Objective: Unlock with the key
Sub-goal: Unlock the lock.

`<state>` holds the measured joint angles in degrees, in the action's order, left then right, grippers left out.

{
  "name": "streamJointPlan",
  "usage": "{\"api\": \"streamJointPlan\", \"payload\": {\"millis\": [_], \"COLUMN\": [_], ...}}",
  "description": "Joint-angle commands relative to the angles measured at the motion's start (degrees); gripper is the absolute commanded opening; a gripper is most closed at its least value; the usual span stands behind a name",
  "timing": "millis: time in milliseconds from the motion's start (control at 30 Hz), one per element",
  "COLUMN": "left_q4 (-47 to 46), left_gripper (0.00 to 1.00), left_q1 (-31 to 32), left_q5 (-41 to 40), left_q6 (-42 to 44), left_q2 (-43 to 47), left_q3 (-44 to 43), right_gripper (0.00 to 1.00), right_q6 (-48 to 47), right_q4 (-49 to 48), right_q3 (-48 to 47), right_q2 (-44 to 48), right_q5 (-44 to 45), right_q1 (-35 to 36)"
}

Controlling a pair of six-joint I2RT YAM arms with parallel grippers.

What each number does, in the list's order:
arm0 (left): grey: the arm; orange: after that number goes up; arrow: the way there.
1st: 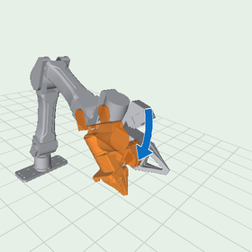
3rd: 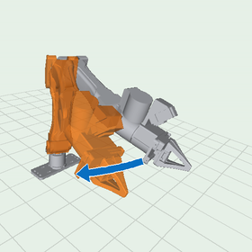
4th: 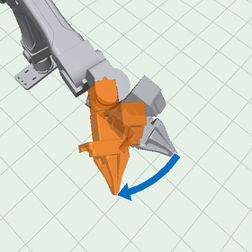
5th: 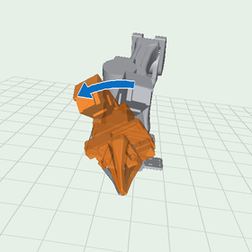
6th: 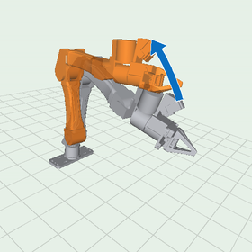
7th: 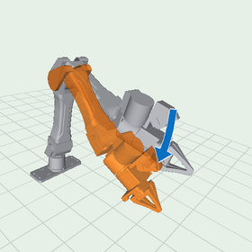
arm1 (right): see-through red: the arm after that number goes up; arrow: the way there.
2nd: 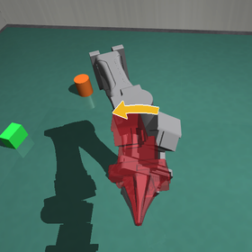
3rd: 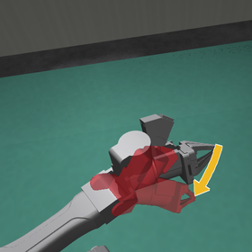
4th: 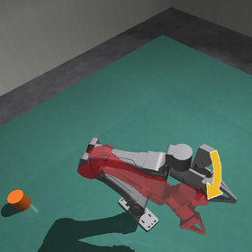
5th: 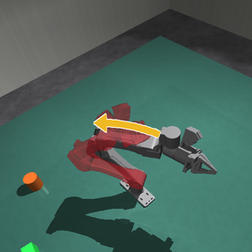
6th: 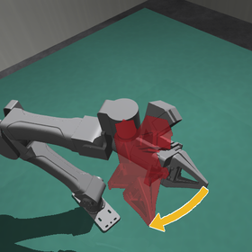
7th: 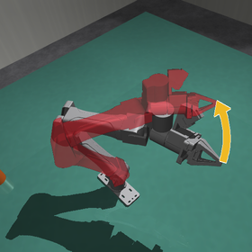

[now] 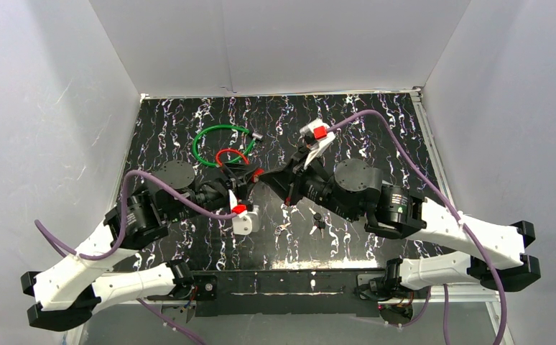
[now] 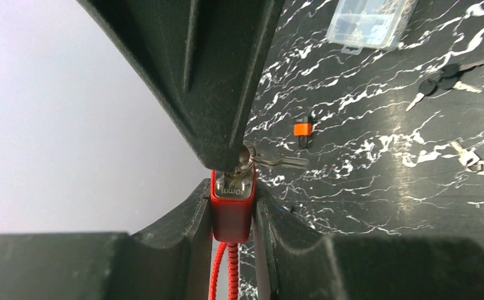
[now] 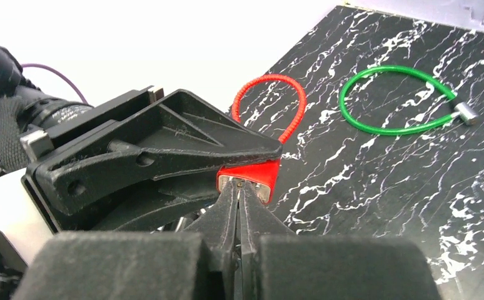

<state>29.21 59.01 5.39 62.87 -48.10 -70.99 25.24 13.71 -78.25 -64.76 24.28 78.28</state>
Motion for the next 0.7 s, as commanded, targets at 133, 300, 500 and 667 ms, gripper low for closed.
{"api": "streamJointPlan", "payload": {"millis": [133, 300, 500, 667], "left_q4": [-14.23, -16.94, -16.32, -12.33], "left_gripper": [0.00, 0.00, 0.00, 0.00], "left_q1": [3.45, 5.01, 5.15, 5.06], "left_q5": [-3.76, -4.59, -7.16, -6.41], "left_q6": [10.25, 12.43, 4.61, -10.05], "left_q2": [1.79, 1.36, -0.15, -1.68], "left_q3": [4.81, 5.99, 2.55, -3.75], "right_gripper": [0.01, 0.01, 0.57, 0.72], "right_q6": [13.53, 14.96, 13.07, 7.27], "right_q4": [-8.45, -8.64, -8.20, -8.03], "right_q3": [5.85, 3.83, 3.70, 4.08], "right_q2": [2.46, 1.12, 4.32, 11.76], "right_q5": [-3.03, -5.80, -5.42, -1.58], "right_q1": [-3.27, -4.25, -4.82, -4.99]}}
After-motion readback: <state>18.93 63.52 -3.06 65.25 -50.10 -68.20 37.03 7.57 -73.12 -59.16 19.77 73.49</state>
